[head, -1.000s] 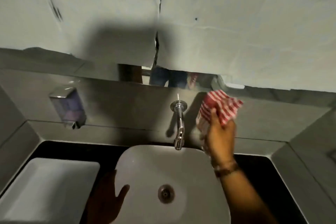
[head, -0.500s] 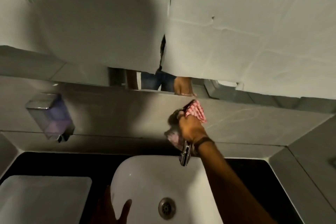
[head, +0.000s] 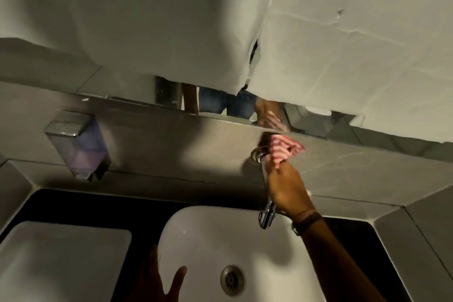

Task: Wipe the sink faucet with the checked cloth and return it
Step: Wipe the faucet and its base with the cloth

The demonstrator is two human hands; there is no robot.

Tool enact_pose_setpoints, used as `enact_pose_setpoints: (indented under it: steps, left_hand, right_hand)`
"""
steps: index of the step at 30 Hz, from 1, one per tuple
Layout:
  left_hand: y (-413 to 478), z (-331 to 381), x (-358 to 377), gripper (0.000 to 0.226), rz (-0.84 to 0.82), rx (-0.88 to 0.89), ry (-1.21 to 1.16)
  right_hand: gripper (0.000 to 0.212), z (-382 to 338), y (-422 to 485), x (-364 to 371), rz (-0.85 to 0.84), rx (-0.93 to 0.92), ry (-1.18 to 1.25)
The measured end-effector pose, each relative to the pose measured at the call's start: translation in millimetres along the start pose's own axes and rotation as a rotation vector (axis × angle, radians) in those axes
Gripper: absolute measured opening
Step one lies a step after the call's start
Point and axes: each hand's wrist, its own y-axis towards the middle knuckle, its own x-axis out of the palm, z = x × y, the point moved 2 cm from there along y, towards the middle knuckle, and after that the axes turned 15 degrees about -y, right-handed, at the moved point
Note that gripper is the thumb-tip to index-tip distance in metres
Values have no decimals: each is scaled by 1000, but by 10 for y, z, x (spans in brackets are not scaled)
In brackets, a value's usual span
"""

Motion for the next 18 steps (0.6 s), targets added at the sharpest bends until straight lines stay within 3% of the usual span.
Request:
enact_pose_setpoints:
  steps: [2,3,6,9,12,16,18]
  left_hand:
    - [-27,41,-39,118,10,16,55]
    - [-36,47,-39,119,14,31,74]
    - [-64,127,-37,119,35,42,114]
    - [-84,190,-45,123,68,21,170]
    - [-87,184,-34,116,93,45,212]
    - [-123,174,-41,112,93,31,250]
    - [-151,192,-50,107,85,8,248]
  right_hand:
    - [42,11,-163,153,154,-292,-493]
    - [52,80,-195,277,141,-380,-658]
    - [70,66,-230,269,65,-420,-850]
    - [69,2,-265,214,32,-594,-1032]
    - [68,-166,-199,141,-243,-670,-1202]
    - [63,-402,43,325,-288,-756,-1569]
    - [75,-492,136,432,-342,-785,-1789]
